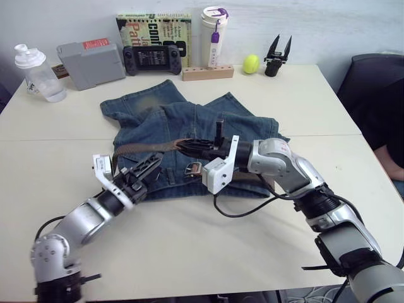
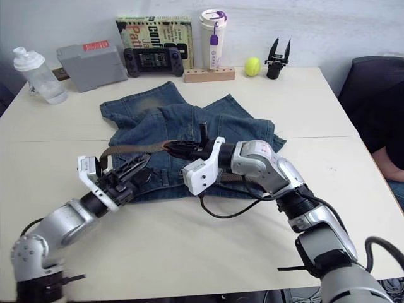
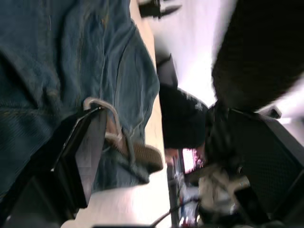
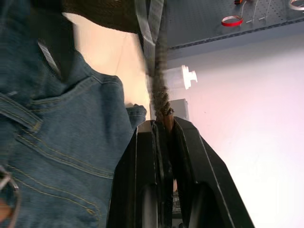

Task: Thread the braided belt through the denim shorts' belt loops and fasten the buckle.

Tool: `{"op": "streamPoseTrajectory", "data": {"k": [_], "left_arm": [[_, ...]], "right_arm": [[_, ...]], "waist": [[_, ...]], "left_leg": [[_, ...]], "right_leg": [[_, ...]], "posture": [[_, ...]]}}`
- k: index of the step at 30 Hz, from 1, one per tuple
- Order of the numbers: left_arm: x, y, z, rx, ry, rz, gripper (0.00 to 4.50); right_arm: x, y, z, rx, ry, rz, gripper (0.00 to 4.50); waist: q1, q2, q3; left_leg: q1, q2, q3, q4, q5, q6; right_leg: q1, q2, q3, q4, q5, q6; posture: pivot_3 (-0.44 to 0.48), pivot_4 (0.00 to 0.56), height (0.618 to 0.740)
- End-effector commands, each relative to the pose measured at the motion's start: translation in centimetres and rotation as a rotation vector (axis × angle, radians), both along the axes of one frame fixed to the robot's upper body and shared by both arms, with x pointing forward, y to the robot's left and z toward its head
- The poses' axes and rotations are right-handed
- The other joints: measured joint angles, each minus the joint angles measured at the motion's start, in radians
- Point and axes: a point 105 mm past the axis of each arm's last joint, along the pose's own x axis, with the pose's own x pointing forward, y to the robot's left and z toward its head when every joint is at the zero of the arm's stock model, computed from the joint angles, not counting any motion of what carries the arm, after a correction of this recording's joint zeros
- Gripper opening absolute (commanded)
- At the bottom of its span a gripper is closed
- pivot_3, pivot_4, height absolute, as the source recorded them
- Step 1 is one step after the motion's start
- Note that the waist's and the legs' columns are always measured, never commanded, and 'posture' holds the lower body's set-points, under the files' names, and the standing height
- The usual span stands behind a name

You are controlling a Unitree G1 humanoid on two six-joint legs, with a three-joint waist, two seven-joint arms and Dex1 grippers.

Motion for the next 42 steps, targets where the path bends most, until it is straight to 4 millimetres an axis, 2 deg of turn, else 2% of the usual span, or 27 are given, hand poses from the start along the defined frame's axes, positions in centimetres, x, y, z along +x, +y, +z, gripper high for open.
{"op": "streamPoseTrajectory", "data": {"k": [1,6,9,13,17,24,27,29,33,37,40,42], "left_arm": [[-0.1,-1.2,2.6,-0.042,-0.037,0.026,4.4],[-0.8,-1.4,2.5,0.001,-0.065,-0.005,4.4],[-2.8,-0.1,0.3,0.149,-0.099,-0.153,4.4],[-3.9,1.6,-0.4,0.21,-0.116,-0.308,4.4],[-1.7,1.6,0.3,0.158,-0.11,-0.226,4.4],[-0.8,-0.6,0.6,0.078,-0.105,-0.219,4.4],[0.0,-0.4,1.0,0.049,-0.093,-0.171,4.4],[0.2,-0.2,0.6,0.055,-0.063,-0.157,4.4],[0.6,0.0,0.1,0.056,-0.028,-0.141,3.15],[0.7,0.0,-0.2,0.065,-0.004,-0.136,1.27],[0.9,0.4,-0.3,0.063,0.012,-0.117,0.05],[1.1,0.8,-0.3,0.061,0.015,-0.105,0.05]], "right_arm": [[-0.8,-0.1,0.9,0.016,-0.04,0.011,0.0],[-0.3,-0.5,0.4,-0.002,-0.034,-0.021,0.0],[1.2,-1.1,0.0,-0.027,-0.029,-0.092,0.0],[1.8,-1.4,-0.2,-0.034,-0.031,-0.115,0.0],[1.0,-1.2,-1.0,-0.027,-0.009,-0.076,0.0],[-0.4,-1.0,-1.5,-0.026,-0.008,-0.042,0.0],[-0.5,-1.2,-1.6,-0.022,-0.008,-0.046,0.0],[-0.6,-1.3,-1.5,-0.02,-0.01,-0.047,0.0],[-1.0,-1.4,-1.4,-0.024,-0.02,-0.037,0.0],[-1.2,-1.4,-1.0,-0.013,-0.033,-0.031,0.0],[-1.1,-1.5,-0.8,-0.007,-0.041,-0.033,0.0],[-1.0,-1.6,-0.8,-0.004,-0.045,-0.037,0.0]], "waist": [[0.001,0.0,0.0],[0.0,0.0,0.0],[-0.004,0.0,0.0],[0.003,0.003,0.002],[0.017,0.003,0.002],[0.022,0.003,0.002],[0.022,0.003,0.002],[0.022,0.003,0.002],[0.024,0.003,0.002],[0.024,0.003,0.002],[0.024,0.003,0.002],[0.024,0.003,0.002]], "left_leg": [[0.0,0.0,0.0,0.0,0.0,0.0],[0.001,0.0,0.0,0.0,0.001,-0.001],[0.001,0.001,0.0,0.0,0.001,-0.002],[0.002,0.001,0.0,-0.002,0.003,-0.005],[0.002,0.0,-0.002,-0.002,0.003,-0.006],[0.002,0.0,-0.002,-0.003,0.003,-0.006],[0.002,0.0,-0.002,-0.003,0.003,-0.006],[0.003,0.0,-0.002,-0.003,0.003,-0.006],[0.003,0.0,-0.002,-0.004,0.003,-0.006],[0.003,0.0,-0.002,-0.004,0.003,-0.006],[0.003,0.0,-0.002,-0.004,0.003,-0.006],[0.003,0.0,-0.002,-0.004,0.003,-0.006]], "right_leg": [[0.0,0.001,0.0,0.0,0.0,0.0],[0.001,0.002,0.0,-0.001,0.0,0.0],[0.0,0.003,0.0,-0.001,0.0,-0.001],[0.0,0.004,0.0,0.001,-0.002,-0.003],[0.001,0.002,-0.001,0.0,-0.002,-0.003],[0.001,0.002,-0.001,-0.002,-0.001,-0.002],[0.001,0.003,-0.001,-0.001,-0.001,-0.002],[0.001,0.003,-0.002,-0.001,-0.001,-0.002],[0.001,0.003,-0.002,-0.002,-0.001,-0.002],[0.001,0.003,-0.002,-0.002,-0.001,-0.002],[0.001,0.003,-0.002,-0.002,-0.001,-0.002],[0.001,0.003,-0.002,-0.002,-0.001,-0.002]], "posture": [[0.0,0.15,0.693],[0.0,0.15,0.693],[0.0,0.15,0.693],[0.0,0.15,0.693],[0.0,0.15,0.693],[0.0,0.15,0.693],[0.0,0.15,0.693],[0.0,0.15,0.693],[0.0,0.15,0.693],[0.0,0.15,0.693],[0.0,0.15,0.693],[0.0,0.15,0.693]]}}
